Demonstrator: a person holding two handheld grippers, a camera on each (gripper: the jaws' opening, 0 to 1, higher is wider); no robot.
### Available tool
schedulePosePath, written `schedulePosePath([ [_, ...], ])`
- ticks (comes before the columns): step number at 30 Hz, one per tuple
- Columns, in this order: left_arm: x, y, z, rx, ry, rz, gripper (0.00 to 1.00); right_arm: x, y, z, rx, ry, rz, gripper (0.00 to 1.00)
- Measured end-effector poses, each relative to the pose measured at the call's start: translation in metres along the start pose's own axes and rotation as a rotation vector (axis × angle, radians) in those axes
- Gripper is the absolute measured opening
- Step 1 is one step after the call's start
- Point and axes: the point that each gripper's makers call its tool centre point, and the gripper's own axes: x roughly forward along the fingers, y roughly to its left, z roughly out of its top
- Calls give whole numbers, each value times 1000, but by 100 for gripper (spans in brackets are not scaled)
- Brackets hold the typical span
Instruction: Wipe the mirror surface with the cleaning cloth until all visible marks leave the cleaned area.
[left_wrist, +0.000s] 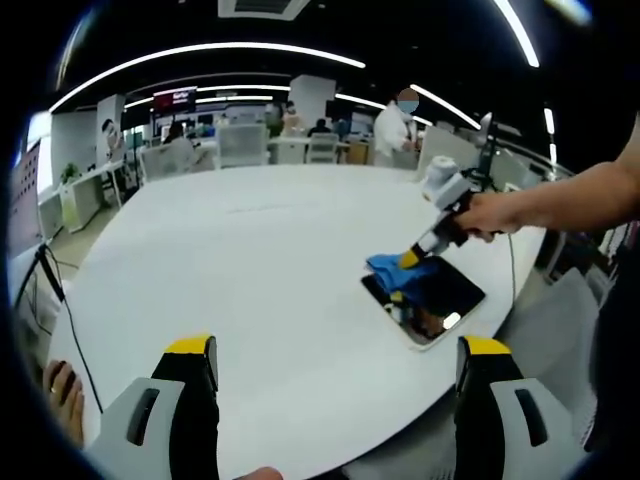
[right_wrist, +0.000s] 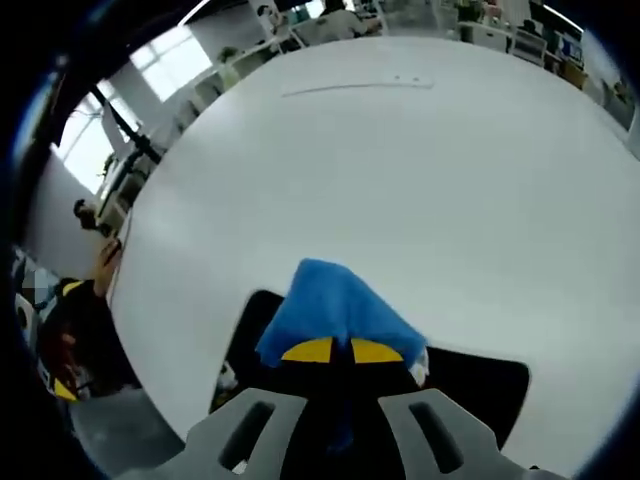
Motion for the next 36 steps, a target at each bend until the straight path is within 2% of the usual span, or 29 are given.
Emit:
schedulePosePath([
  [2, 0, 1, 0, 0, 0, 2, 99, 2, -1, 3, -8, -19, -1, 0],
  [4, 0, 2, 1, 0, -1, 3, 99, 1, -1, 3, 36, -11, 7, 0],
  [11, 3, 0, 3, 7, -3, -5, 99, -1, -1, 2, 40, -14, 34, 0],
  [19, 4, -1, 4, 15, 1, -10, 99, 0, 1, 3, 1, -32, 50, 0],
  [25, 4, -1, 6, 11, -3, -3, 99, -1, -1, 2, -24, -25, 32, 0],
  [36, 4, -5, 7, 12, -9, 11, 99, -9, -18, -3, -33, -13, 21, 0],
])
